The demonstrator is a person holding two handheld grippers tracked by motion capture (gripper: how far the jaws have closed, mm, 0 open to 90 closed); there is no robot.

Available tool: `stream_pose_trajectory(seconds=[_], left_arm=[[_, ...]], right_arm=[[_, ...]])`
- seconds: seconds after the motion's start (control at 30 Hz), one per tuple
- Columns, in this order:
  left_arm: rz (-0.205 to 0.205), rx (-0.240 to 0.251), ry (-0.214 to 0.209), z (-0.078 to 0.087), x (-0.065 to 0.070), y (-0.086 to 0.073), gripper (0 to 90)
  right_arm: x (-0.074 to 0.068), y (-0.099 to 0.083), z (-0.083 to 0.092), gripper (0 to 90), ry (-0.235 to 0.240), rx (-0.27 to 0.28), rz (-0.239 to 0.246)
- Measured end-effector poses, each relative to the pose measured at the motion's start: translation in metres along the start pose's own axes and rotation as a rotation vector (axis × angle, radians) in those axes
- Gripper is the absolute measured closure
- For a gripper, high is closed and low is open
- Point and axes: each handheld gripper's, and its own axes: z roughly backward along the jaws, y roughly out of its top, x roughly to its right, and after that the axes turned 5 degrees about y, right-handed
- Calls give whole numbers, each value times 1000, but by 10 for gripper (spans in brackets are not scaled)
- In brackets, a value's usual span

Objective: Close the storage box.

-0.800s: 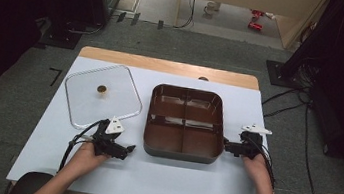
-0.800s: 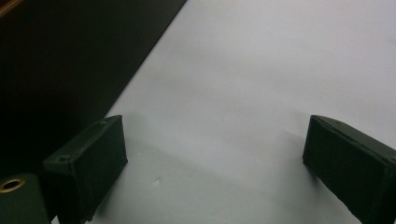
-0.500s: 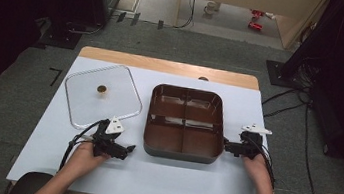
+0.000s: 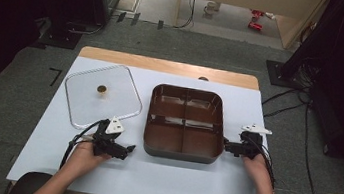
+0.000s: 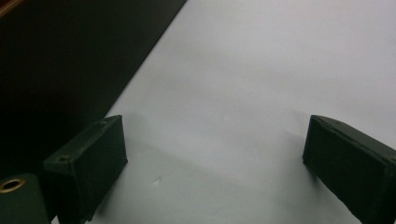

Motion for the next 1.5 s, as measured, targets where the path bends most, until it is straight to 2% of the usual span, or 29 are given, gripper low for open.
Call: stream_pose_trajectory(seconds=[0.8, 0.87, 0.93, 0.97, 1.0, 1.07, 1.1, 1.17, 1.27, 1.33, 1.5], left_arm=[[0, -5, -1, 0, 0, 1, 51], [-3, -19, -3, 0, 0, 2, 54], [-17, -70, -8, 0, -1, 9, 69], [-17, -70, -8, 0, -1, 9, 70], [-20, -91, -7, 0, -1, 12, 71], [-15, -102, -8, 1, -1, 14, 100], [-15, -102, -8, 1, -1, 14, 145], [-11, -104, -5, 3, -2, 17, 297], [8, -113, -21, 5, -3, 19, 308], [20, -117, -46, 8, -5, 23, 311], [24, -86, -45, 19, -11, 30, 313]], right_arm=[[0, 0, 0, 55, 0, 1, -1], [0, 0, 0, 55, 0, 1, -1], [0, 0, 0, 55, 0, 1, 0], [0, 0, 0, 55, 0, 1, -1], [0, 0, 0, 55, 0, 1, 0], [0, 0, 0, 55, 0, 1, 0], [0, 0, 0, 55, 0, 2, 0], [0, 0, 0, 55, 0, 1, 0], [0, 0, 0, 55, 0, 1, -1], [0, 0, 0, 55, 0, 1, -1], [0, 0, 0, 55, 0, 0, 0]])
